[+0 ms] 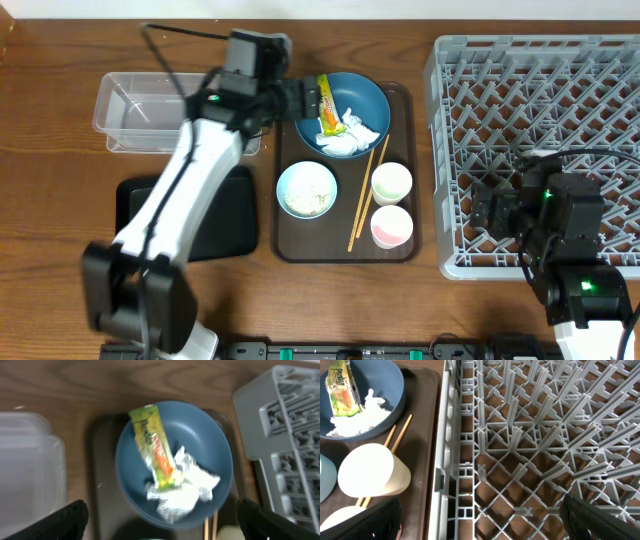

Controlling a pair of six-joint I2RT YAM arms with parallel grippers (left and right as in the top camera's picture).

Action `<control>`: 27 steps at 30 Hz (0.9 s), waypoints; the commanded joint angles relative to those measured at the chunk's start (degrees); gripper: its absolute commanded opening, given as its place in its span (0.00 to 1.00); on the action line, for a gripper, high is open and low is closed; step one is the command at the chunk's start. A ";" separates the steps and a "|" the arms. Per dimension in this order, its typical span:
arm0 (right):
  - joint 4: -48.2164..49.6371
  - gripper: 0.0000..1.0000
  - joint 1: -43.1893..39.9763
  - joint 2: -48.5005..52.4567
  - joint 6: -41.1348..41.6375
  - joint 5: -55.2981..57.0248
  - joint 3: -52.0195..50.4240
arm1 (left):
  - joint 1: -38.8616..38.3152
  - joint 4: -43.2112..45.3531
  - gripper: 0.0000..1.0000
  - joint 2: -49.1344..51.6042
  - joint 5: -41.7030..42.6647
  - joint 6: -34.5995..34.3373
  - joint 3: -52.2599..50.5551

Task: Sort waste into correct bins and load items into the dishwasher rack
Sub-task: 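Reach the left gripper to the blue plate and grasp the yellow wrapper, then carry the wrapper left and drop it into the clear bin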

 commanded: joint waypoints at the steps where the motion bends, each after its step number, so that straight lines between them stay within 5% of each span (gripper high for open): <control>1: -0.02 0.99 0.81 -0.20 0.81 -0.39 1.20 | -1.86 2.69 0.97 4.26 -0.92 -0.72 0.74; 25: -0.04 0.99 0.81 -0.15 0.81 -0.39 1.20 | -4.39 17.68 0.91 22.71 -1.57 -6.47 0.70; 27: -0.07 0.99 0.81 -0.15 0.83 -0.42 1.20 | -4.39 18.75 0.84 23.58 -1.57 -6.47 0.70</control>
